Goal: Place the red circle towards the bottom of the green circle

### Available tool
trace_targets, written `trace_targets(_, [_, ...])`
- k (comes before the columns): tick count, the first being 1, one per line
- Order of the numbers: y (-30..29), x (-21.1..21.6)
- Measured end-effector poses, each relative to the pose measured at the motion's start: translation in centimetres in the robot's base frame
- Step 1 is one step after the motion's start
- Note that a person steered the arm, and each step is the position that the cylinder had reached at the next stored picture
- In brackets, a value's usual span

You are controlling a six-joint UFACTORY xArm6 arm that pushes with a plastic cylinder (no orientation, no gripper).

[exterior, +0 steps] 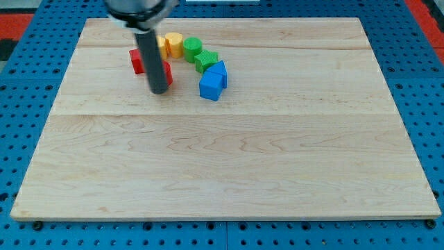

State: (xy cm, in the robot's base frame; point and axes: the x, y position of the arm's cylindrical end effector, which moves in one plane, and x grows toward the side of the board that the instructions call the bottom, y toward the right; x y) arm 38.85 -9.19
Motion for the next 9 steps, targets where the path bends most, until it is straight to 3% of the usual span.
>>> trace_targets(2, [1.4, -2.1])
trace_targets(3, [-1.5, -0.1])
trace_targets(4, [-7.2, -0.8])
trace_targets(5, [-4.7, -3.4])
trace_targets(7, [-10.4, -2.1])
trace_targets(9, [-3.5, -0.6])
